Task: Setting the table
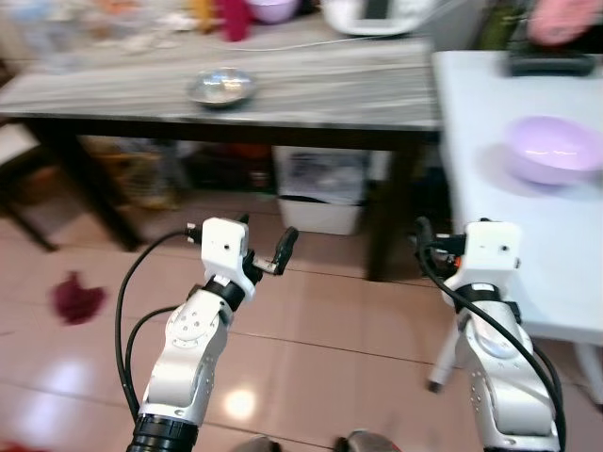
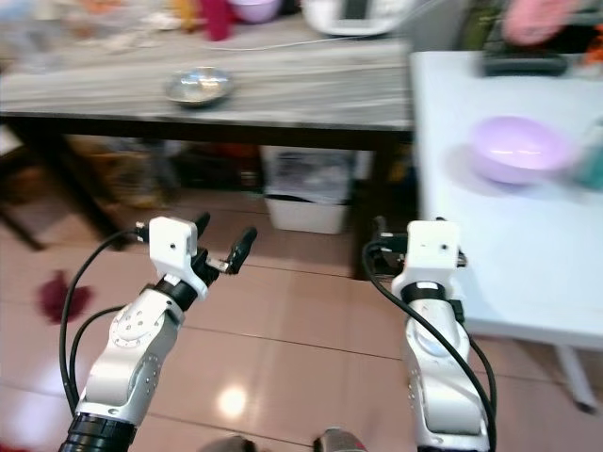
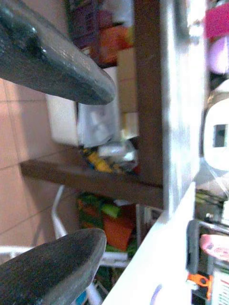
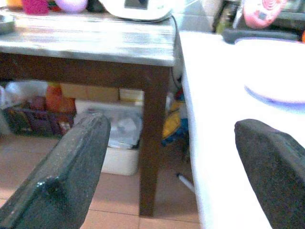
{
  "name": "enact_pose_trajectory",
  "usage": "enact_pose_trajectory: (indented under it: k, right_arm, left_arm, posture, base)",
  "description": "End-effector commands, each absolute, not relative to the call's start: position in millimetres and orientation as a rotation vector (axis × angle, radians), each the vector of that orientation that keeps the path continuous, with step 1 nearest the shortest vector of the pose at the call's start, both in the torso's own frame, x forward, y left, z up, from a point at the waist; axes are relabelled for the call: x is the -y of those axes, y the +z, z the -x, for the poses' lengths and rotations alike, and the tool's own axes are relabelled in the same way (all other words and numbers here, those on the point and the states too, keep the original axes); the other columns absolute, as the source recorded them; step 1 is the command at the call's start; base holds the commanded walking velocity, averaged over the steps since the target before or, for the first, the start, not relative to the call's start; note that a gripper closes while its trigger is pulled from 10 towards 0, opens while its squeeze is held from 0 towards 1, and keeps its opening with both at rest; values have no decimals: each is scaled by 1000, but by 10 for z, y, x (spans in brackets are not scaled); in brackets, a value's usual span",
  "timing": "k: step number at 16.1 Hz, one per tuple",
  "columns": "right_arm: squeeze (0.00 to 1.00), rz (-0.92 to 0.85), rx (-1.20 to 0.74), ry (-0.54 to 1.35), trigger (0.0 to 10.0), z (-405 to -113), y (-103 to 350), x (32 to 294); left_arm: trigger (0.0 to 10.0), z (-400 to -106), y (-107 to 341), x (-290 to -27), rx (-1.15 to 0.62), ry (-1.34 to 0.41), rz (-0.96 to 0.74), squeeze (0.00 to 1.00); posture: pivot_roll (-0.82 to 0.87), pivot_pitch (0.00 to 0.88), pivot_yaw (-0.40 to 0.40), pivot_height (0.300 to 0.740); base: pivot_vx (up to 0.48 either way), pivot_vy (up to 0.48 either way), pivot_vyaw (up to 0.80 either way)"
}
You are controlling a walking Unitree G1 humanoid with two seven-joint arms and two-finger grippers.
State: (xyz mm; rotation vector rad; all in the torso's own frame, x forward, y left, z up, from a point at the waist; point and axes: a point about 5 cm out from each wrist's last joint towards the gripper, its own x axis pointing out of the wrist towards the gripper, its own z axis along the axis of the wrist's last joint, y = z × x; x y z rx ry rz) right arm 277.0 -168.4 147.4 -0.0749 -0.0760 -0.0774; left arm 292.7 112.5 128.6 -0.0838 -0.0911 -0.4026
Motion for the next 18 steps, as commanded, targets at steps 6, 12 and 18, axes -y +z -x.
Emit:
enact_pose_trajectory:
  k: [6, 12, 18]
  right_arm:
    - [0, 82, 169, -84, 10000, -2711, 1651, 1678]
    - [0, 89, 174, -99, 10000, -2724, 1666, 1695]
    - [0, 88, 167, -96, 10000, -2754, 1655, 1688]
  left_arm:
    - [10000, -2905, 1311, -1129, 90, -400, 92, 0]
    - [10000, -2899, 1304, -1105, 85, -408, 90, 0]
    - [10000, -2889, 1267, -1134, 69, -408, 104, 0]
  posture:
    - [-189, 162, 92, 740]
    - [-193, 162, 91, 740]
    - [-191, 163, 91, 740]
  base:
    - [0, -480, 0]
    - [0, -480, 0]
    - [0, -216, 0]
